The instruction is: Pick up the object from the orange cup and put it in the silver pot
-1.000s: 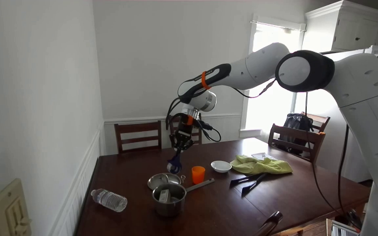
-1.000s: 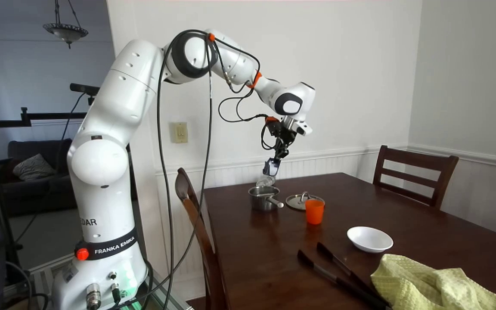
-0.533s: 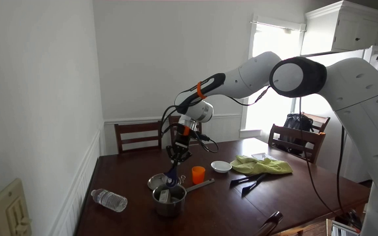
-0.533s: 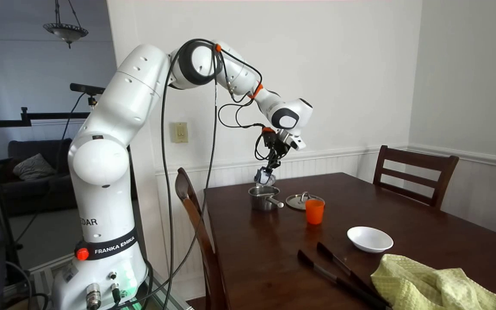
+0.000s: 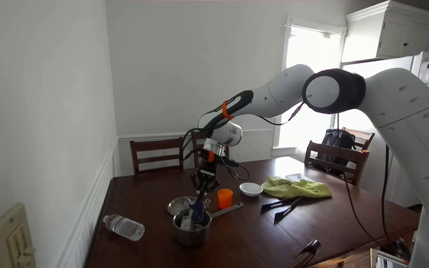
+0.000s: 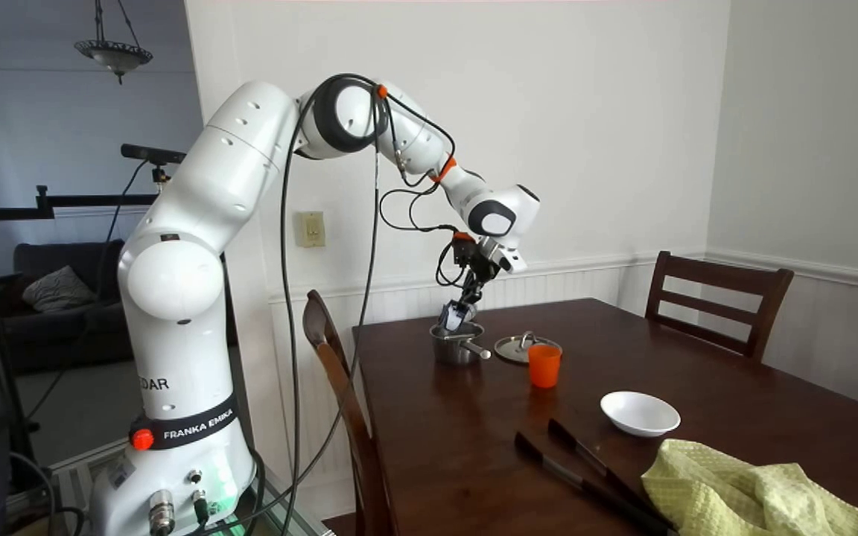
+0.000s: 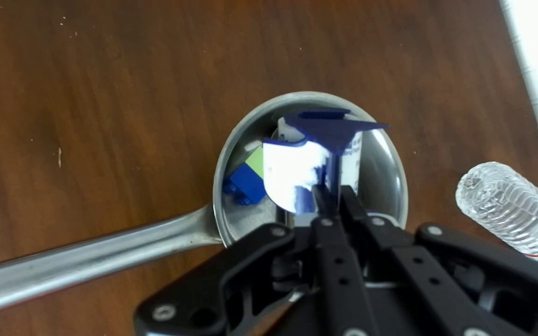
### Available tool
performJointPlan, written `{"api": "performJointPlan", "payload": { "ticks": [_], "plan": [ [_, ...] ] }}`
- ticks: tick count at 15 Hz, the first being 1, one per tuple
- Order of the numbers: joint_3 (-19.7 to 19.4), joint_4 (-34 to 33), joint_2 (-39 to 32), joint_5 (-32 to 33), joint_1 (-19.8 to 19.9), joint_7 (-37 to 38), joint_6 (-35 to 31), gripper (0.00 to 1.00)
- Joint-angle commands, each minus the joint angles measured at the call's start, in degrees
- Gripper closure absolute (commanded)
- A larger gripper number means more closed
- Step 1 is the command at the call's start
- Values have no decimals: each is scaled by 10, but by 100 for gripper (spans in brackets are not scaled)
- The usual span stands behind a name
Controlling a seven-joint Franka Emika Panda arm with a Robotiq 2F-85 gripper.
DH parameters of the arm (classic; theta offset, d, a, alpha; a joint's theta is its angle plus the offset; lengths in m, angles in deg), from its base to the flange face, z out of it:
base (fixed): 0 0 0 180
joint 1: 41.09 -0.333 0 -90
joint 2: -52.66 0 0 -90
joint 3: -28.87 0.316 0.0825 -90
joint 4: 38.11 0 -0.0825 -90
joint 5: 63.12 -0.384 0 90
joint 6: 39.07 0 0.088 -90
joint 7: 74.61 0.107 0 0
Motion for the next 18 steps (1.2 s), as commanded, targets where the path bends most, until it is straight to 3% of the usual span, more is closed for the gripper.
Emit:
{"api": "performJointPlan", "payload": {
  "ticks": [1,2,3,4,9,14,18],
  "plan": [
    [-8,2,-11,-9,-6,17,-11,98],
    [-8,3,-14,-9,-6,21,-10,98],
    [-7,0,-19,-8,-6,24,-4,68],
    [-8,-2,-23,-7,-7,30,-2,68],
    [-13,2,-17,-8,-8,51,-17,33],
    [-34,11,4,15,-23,96,-90,0],
    [-14,20,30,4,-13,48,-43,0]
  ]
}}
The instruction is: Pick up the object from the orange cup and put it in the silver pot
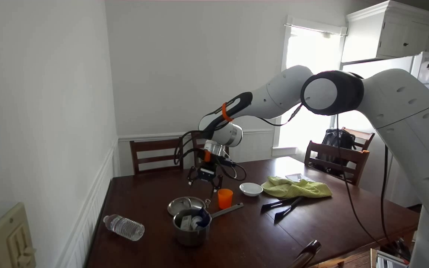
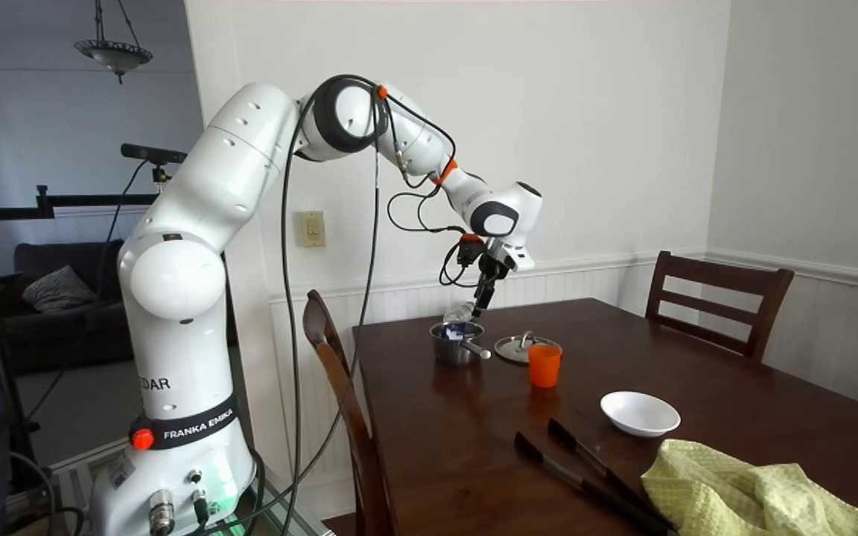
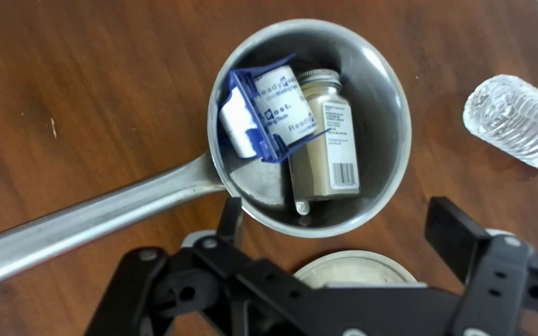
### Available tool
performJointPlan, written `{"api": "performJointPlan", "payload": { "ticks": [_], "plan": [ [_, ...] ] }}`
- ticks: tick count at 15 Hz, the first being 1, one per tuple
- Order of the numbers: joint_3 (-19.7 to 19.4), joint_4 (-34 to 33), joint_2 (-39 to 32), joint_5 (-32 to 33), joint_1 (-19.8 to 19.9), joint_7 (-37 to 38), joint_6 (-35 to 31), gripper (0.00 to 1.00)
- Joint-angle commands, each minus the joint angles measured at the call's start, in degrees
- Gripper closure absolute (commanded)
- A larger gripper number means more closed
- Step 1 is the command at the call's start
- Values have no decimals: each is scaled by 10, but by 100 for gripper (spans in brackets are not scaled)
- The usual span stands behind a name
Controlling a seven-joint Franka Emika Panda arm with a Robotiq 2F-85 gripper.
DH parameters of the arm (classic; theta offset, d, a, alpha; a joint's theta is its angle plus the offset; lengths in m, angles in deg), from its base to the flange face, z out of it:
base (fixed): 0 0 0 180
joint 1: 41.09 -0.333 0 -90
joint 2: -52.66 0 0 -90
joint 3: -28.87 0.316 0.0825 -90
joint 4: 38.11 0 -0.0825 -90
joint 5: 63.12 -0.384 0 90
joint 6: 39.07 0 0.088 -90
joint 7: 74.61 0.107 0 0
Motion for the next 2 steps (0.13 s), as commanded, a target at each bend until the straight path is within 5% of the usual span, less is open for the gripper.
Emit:
{"api": "performJointPlan", "payload": {
  "ticks": [1,2],
  "plan": [
    [2,-2,4,0,-1,-7,8,0],
    [3,-2,7,0,-2,-9,9,0]
  ]
}}
